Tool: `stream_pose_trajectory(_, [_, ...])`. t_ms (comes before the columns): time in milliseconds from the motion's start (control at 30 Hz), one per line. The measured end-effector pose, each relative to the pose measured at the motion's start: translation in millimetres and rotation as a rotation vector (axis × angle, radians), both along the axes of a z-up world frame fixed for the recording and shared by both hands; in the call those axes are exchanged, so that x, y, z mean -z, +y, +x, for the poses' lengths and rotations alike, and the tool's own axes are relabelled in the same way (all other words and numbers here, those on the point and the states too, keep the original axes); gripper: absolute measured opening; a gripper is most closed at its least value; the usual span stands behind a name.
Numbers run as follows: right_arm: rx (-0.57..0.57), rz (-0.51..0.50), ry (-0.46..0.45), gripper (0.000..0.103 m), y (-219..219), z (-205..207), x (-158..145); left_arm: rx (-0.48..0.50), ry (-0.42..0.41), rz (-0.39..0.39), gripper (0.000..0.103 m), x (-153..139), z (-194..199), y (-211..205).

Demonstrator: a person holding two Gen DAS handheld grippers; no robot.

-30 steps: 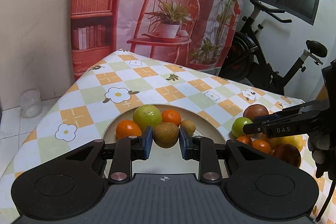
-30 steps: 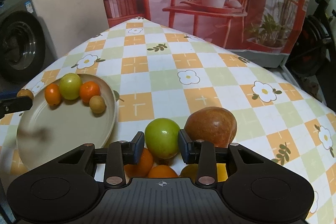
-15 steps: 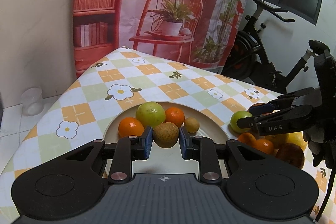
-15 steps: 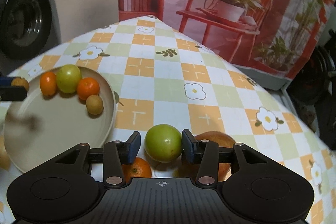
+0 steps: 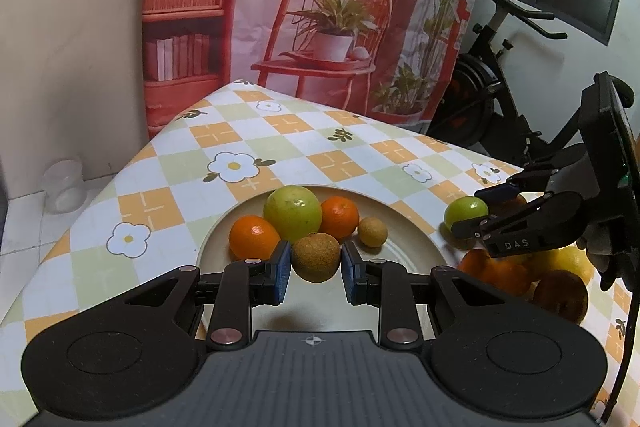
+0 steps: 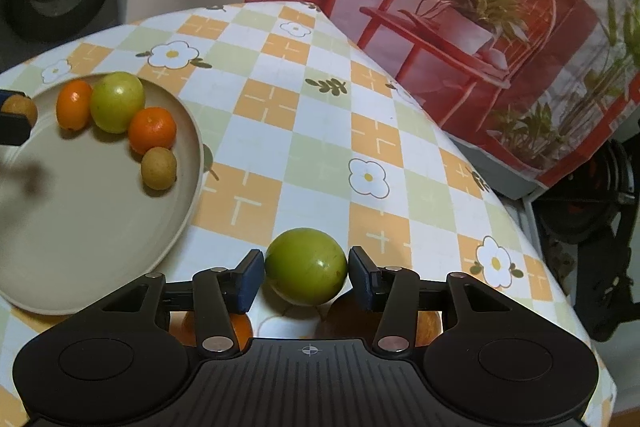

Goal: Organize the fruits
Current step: 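Carry the kiwi with the left tool while the right tool carries the green apple to the plate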

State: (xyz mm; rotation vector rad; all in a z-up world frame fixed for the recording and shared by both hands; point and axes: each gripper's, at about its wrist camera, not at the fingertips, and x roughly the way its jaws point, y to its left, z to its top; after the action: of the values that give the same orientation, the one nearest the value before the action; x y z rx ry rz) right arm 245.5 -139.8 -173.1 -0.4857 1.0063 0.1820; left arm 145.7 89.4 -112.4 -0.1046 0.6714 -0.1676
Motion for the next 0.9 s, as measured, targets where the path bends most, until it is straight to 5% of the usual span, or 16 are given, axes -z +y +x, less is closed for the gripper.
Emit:
stream_pose_trajectory(533, [-0.031, 0.090, -0.052, 0.042, 5, -7, -21, -0.035, 0.039, 0.038, 0.029, 8, 3, 16])
stream_pose_trajectory(900, [-0.156, 0.203, -0.072, 0.042, 52, -6, -39, -0.053, 0.071, 0.073, 0.029, 17, 12, 23])
